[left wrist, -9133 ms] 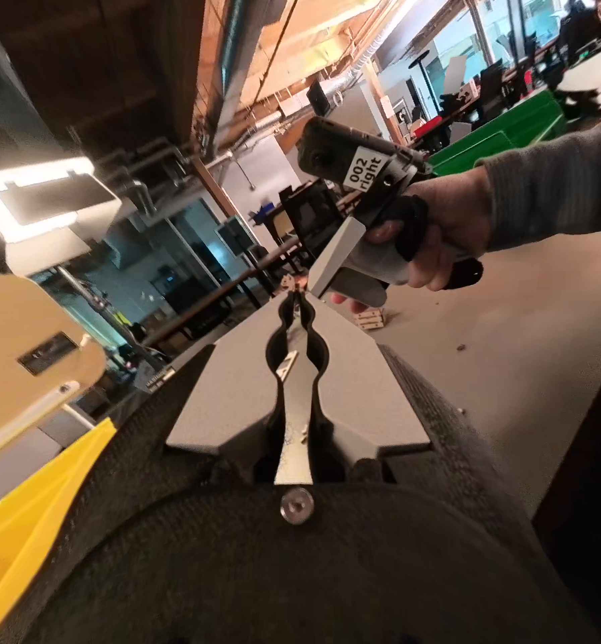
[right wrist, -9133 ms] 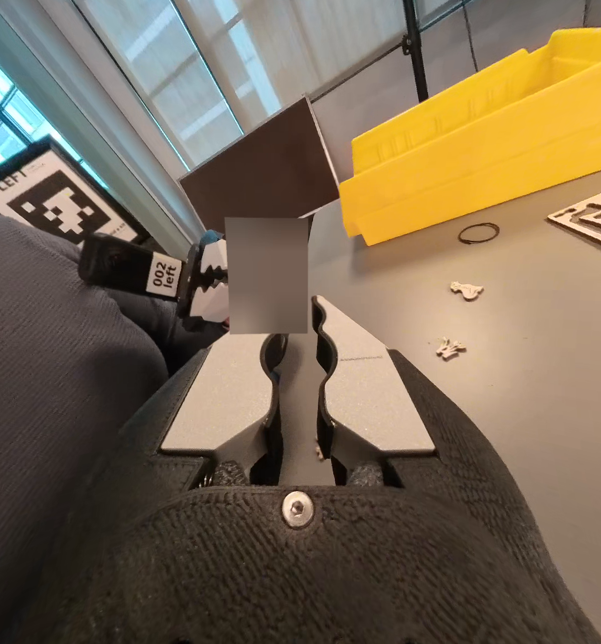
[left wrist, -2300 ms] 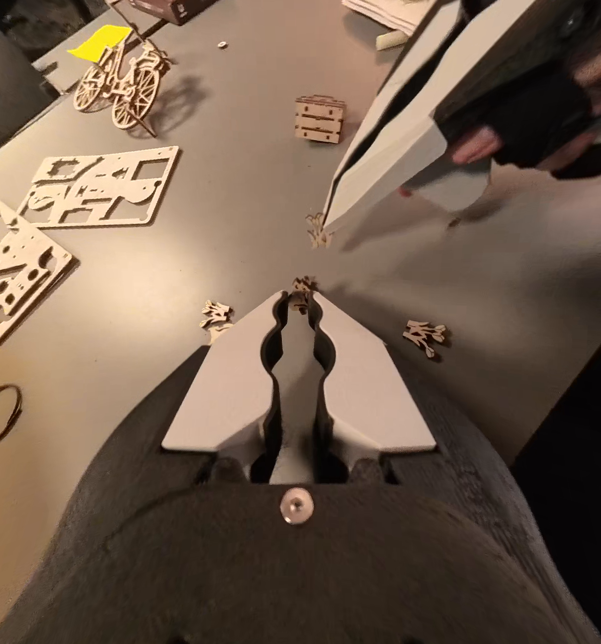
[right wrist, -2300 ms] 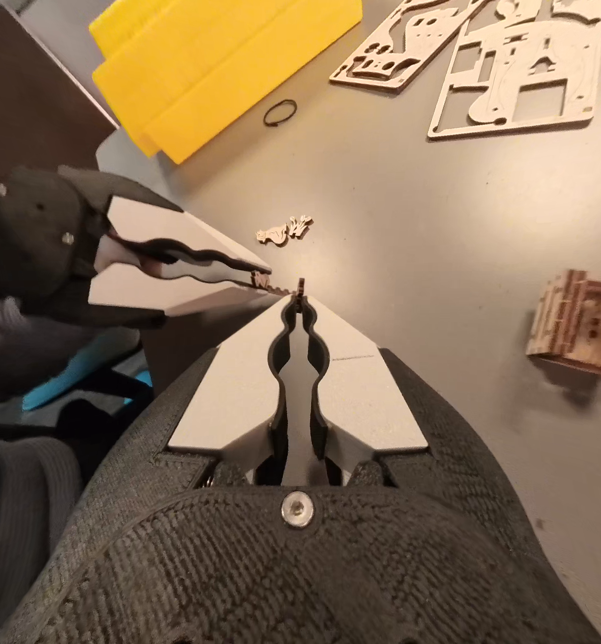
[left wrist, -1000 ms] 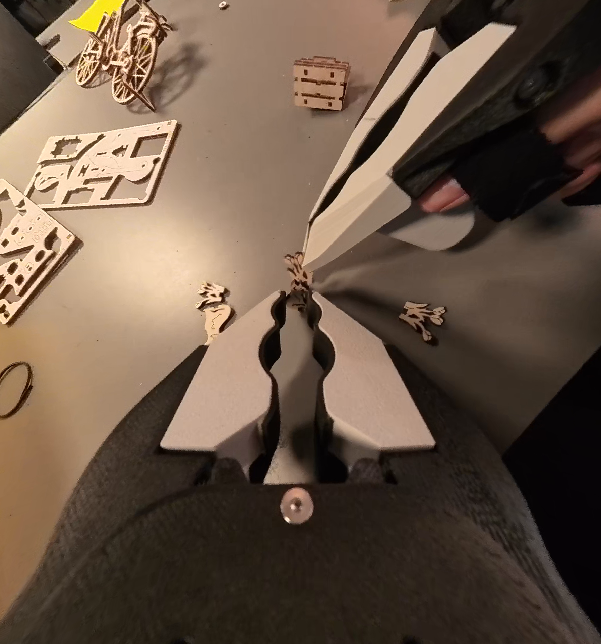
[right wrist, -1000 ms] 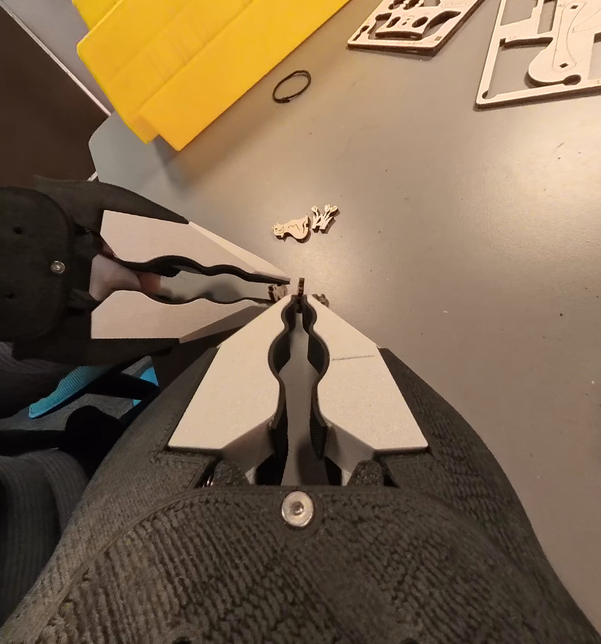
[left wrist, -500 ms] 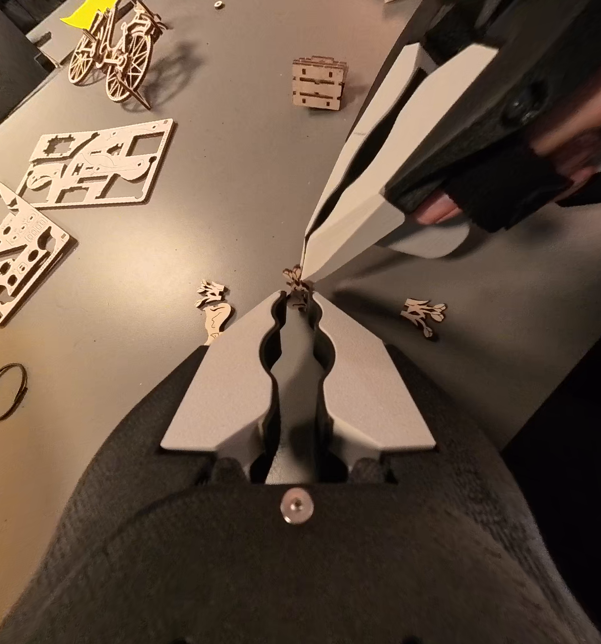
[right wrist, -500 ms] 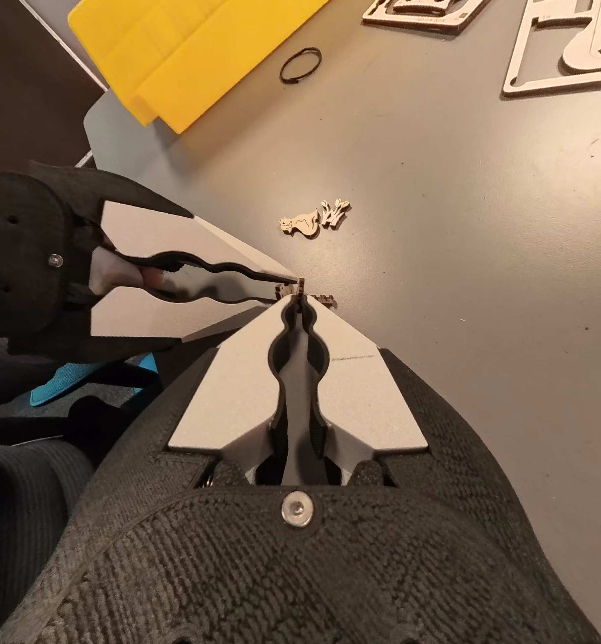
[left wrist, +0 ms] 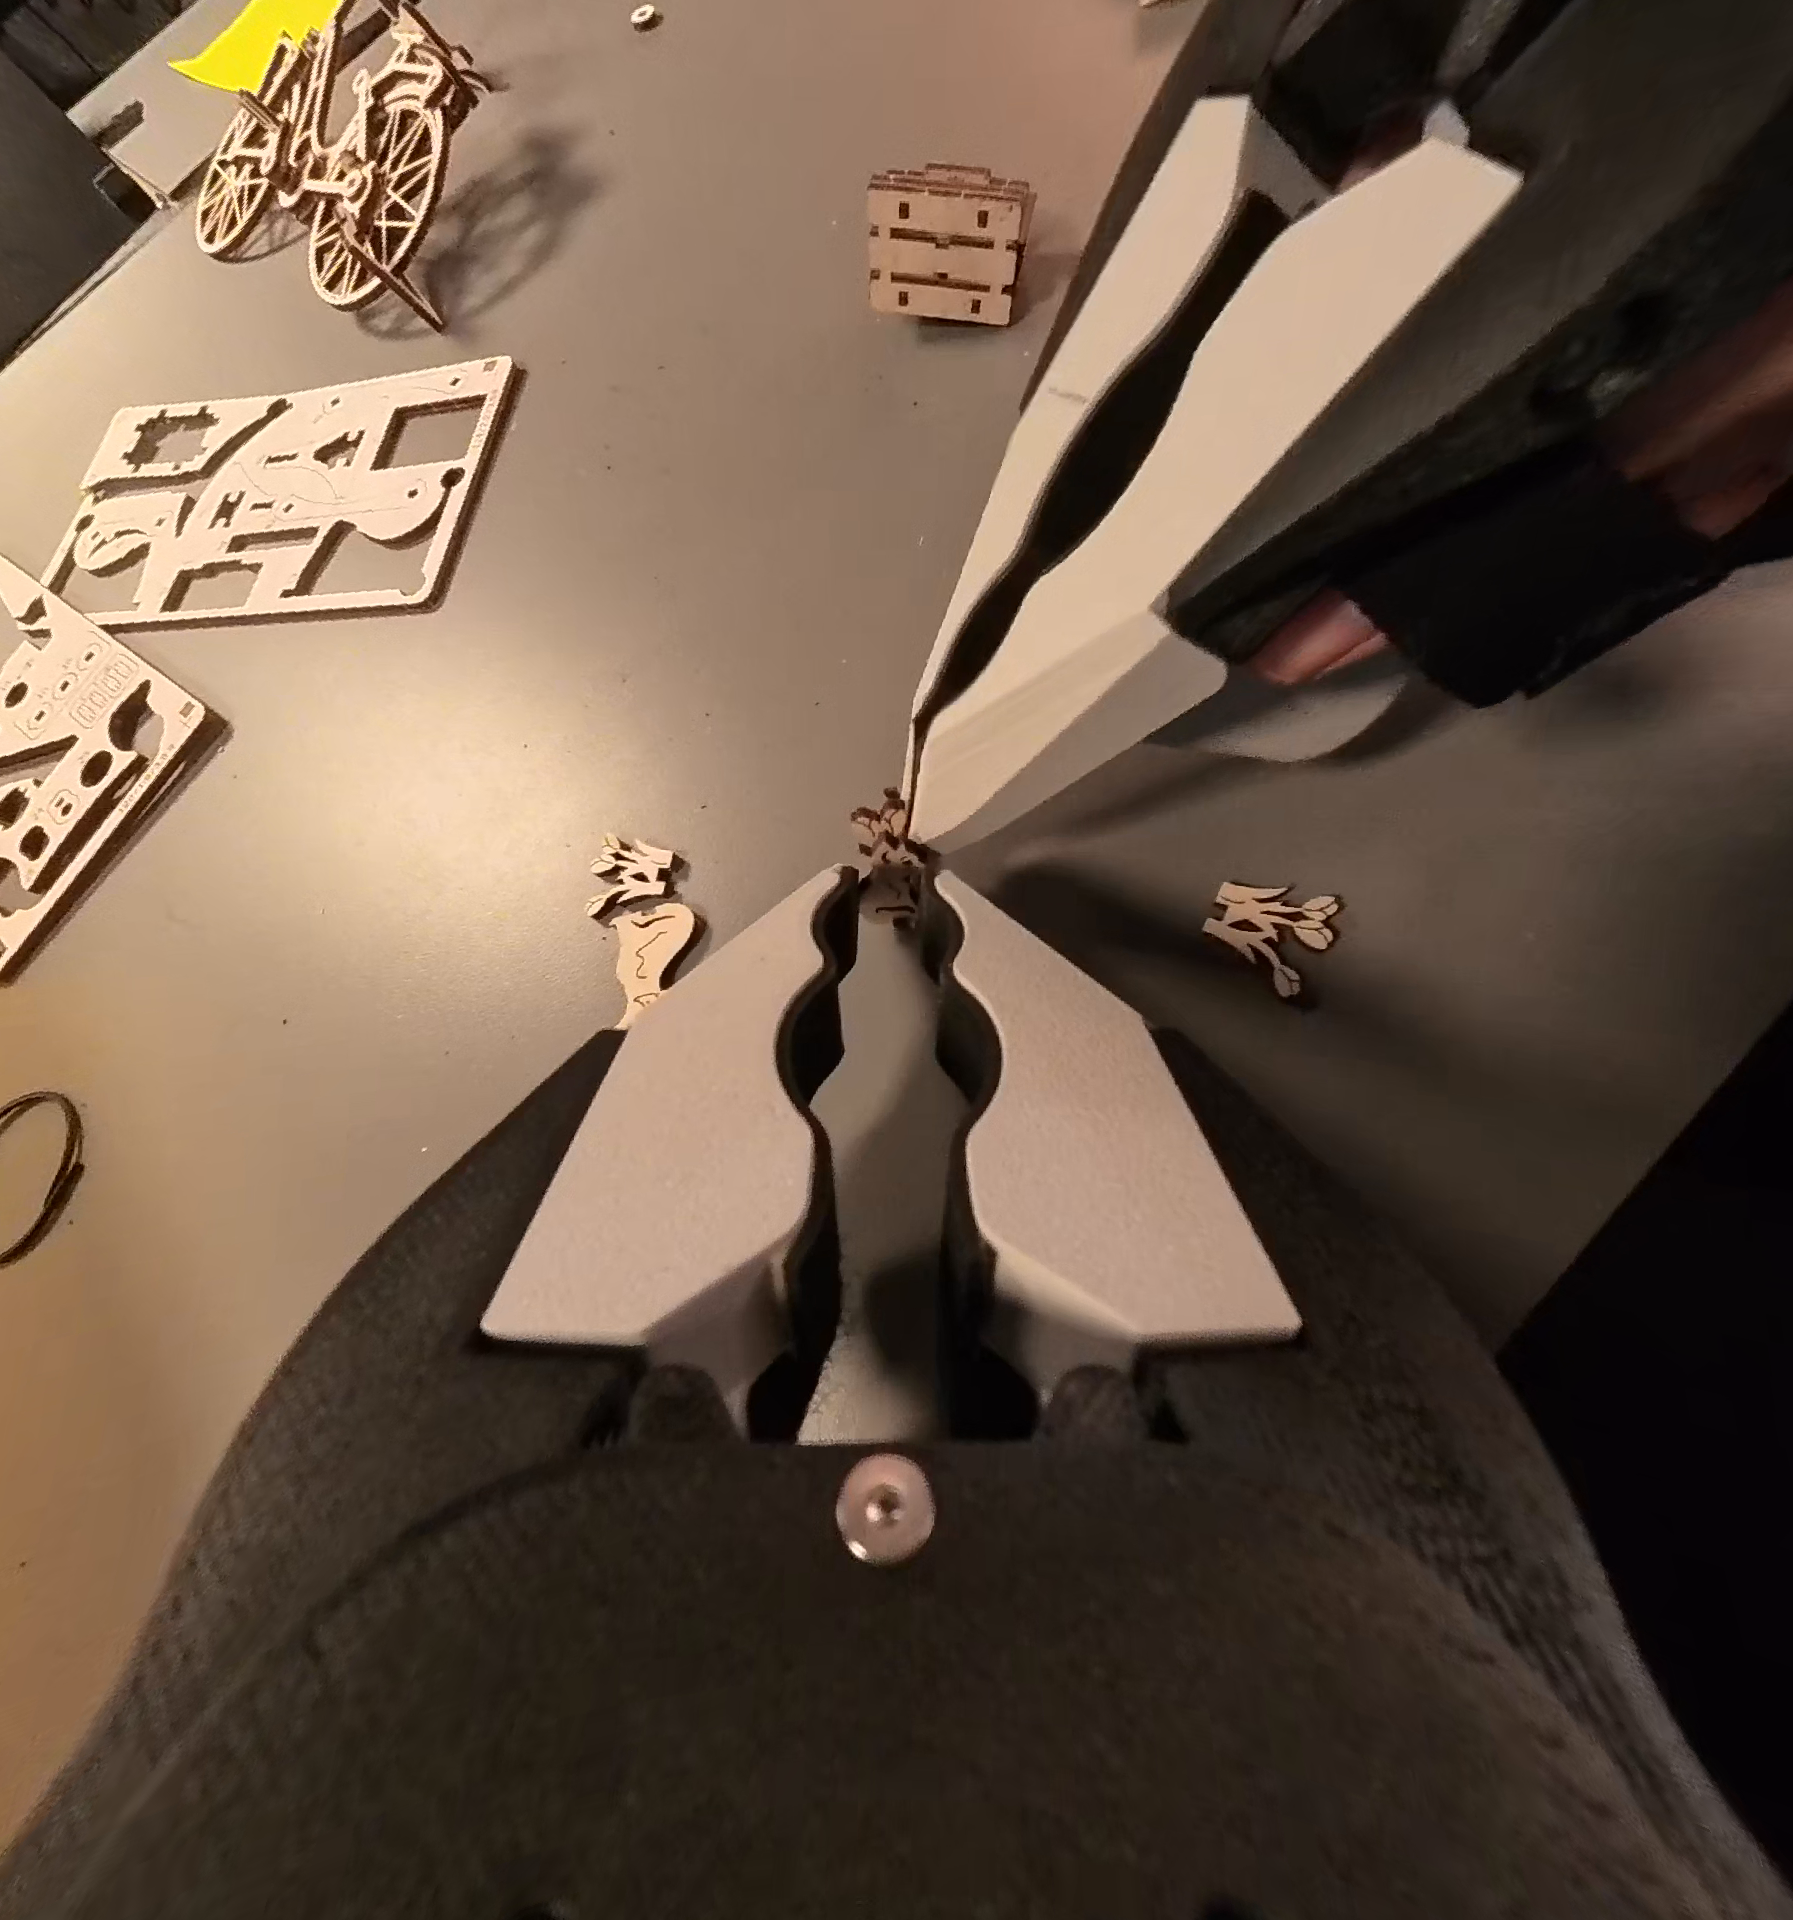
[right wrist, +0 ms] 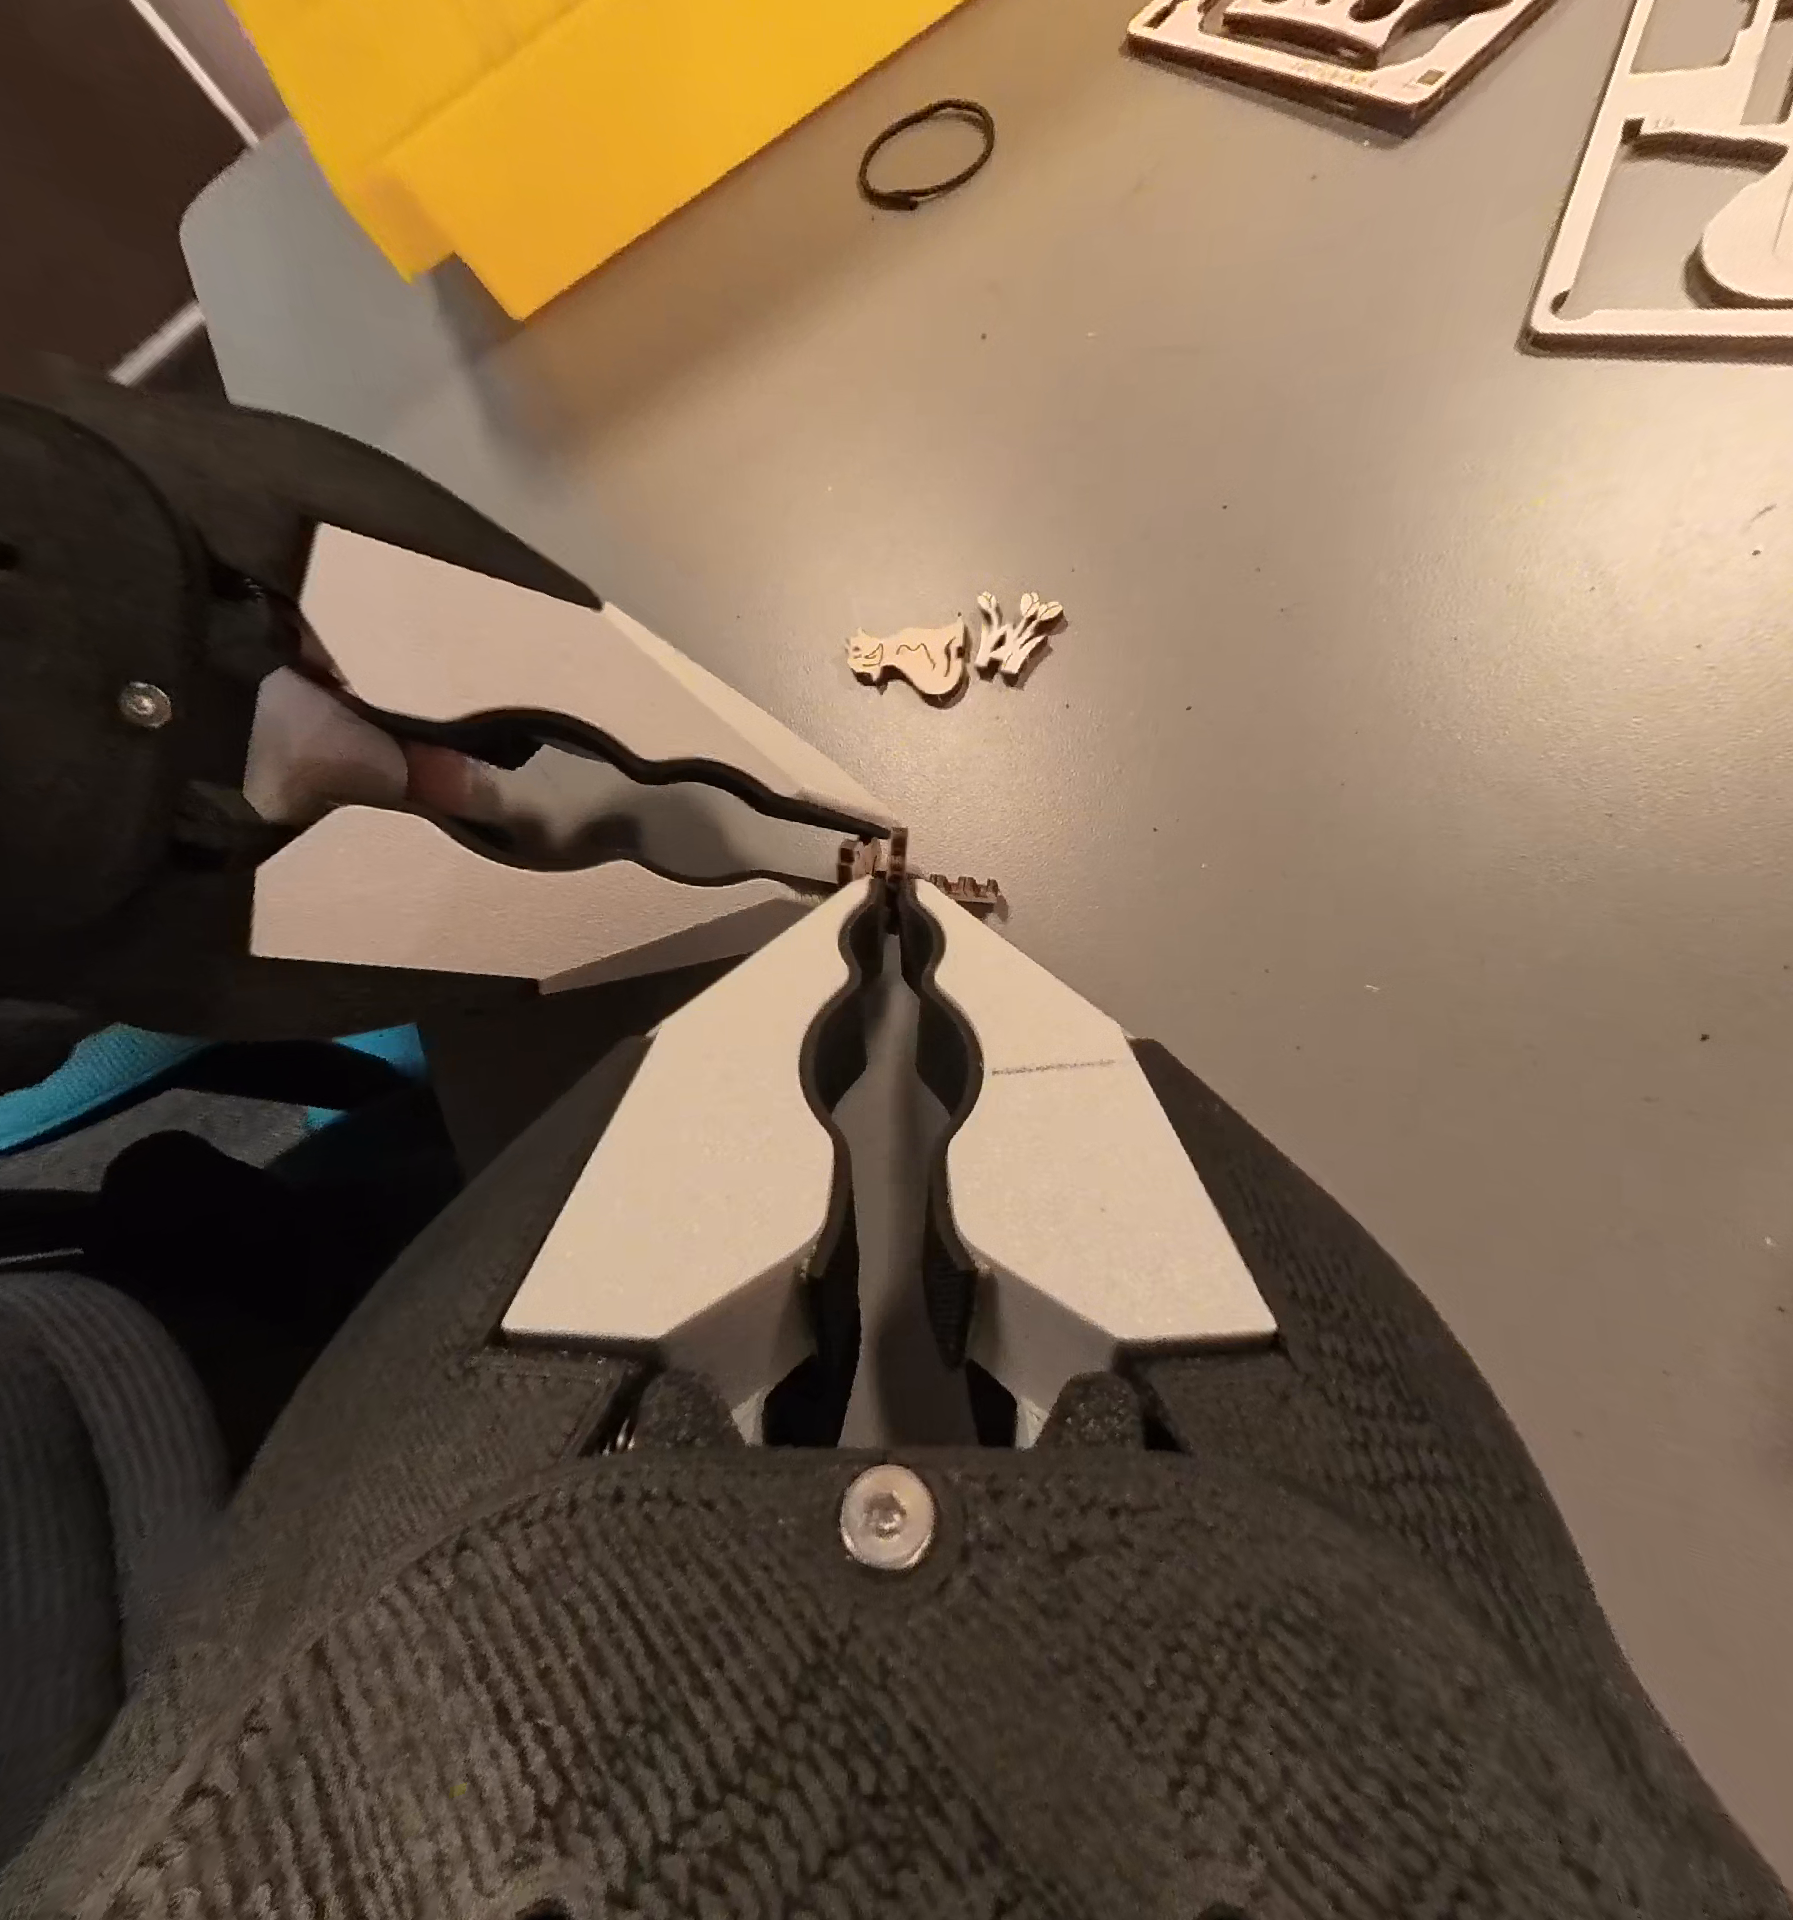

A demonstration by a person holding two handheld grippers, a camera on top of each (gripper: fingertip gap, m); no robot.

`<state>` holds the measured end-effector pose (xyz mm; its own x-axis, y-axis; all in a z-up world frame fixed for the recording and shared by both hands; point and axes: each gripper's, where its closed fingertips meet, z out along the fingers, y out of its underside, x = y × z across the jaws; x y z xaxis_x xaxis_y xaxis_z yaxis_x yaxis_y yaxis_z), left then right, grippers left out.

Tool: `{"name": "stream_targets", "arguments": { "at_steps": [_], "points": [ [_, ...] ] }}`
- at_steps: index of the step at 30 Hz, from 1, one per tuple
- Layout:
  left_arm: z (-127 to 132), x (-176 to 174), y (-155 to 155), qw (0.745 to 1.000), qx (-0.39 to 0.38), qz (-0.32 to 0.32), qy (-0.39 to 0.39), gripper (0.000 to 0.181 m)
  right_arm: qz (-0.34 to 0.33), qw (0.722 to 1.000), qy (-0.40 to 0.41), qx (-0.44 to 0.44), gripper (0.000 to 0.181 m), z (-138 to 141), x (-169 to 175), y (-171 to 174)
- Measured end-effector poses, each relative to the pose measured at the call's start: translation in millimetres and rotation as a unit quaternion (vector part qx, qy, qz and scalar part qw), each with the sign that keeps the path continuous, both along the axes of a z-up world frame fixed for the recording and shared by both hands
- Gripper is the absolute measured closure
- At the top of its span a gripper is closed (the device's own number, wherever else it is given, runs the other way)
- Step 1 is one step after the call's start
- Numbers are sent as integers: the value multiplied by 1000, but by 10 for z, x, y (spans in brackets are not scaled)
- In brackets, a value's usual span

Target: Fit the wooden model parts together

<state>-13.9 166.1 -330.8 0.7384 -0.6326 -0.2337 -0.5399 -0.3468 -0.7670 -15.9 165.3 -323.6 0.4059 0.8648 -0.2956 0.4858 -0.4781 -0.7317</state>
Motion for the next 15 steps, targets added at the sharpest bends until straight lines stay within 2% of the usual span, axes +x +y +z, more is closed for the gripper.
{"name": "stream_targets", "arguments": {
  "at_steps": [7, 10, 15],
  "points": [
    [-3, -33, -5, 1000, -4, 0, -2, 164, 11, 999, -30, 12, 181, -13, -11, -17],
    [-19, -19, -31, 1000, -12, -14, -3, 170, 18, 999, -35, 10, 181, -12, -18, -30],
    [-21, -24, -35, 999, -22, -21, -13, 170, 39, 998, -57, 10, 181, -11, -26, -36]
  ]
}}
